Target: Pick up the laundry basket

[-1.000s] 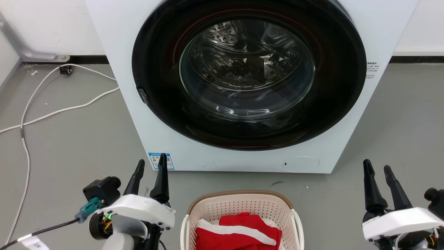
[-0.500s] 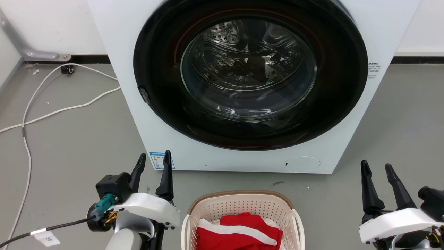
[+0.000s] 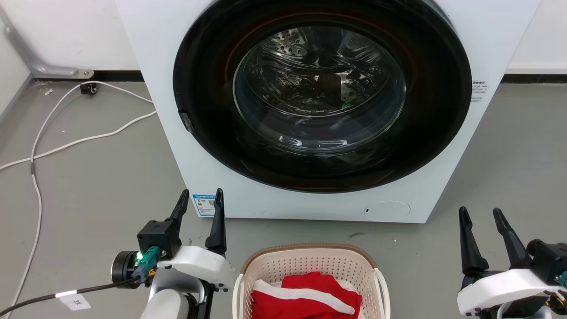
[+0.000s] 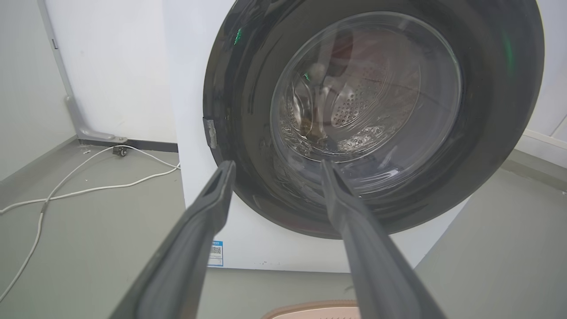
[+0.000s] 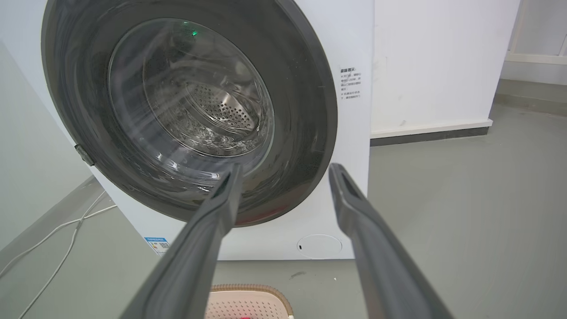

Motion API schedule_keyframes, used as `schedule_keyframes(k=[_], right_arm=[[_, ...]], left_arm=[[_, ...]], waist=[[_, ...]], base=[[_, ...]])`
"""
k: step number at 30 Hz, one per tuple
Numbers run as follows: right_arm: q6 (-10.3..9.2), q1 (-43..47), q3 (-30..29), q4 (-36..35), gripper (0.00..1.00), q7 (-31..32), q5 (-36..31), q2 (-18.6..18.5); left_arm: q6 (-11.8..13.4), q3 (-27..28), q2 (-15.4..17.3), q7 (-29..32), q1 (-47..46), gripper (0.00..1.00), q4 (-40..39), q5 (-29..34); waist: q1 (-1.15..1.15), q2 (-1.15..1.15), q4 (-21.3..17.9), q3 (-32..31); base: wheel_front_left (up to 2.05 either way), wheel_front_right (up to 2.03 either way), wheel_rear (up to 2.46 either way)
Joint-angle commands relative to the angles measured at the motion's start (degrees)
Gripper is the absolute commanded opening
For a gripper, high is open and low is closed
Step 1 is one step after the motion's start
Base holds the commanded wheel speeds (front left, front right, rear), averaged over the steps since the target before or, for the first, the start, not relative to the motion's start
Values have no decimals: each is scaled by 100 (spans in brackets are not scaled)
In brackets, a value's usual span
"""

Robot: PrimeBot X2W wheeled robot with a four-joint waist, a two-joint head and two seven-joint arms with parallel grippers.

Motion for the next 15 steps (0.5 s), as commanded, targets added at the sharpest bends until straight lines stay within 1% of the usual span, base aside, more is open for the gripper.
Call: schedule_keyframes(k=[1,9,15], right_arm=[[10,33,7,-97,100,-42,-159,17],[11,83,-22,-163,100,-48,-524,19],[6,95,-42,-171,100,-42,-743,21]], left_arm=[[49,-30,33,-65,-121,100,-25,168],[143,-23,34,-164,-108,100,15,483],[164,-36,12,-227,-105,100,75,707]], waist=[[0,0,3,2],[0,0,36,-5],[0,0,69,-17]], base=[[0,0,0],[0,0,0],[0,0,0]])
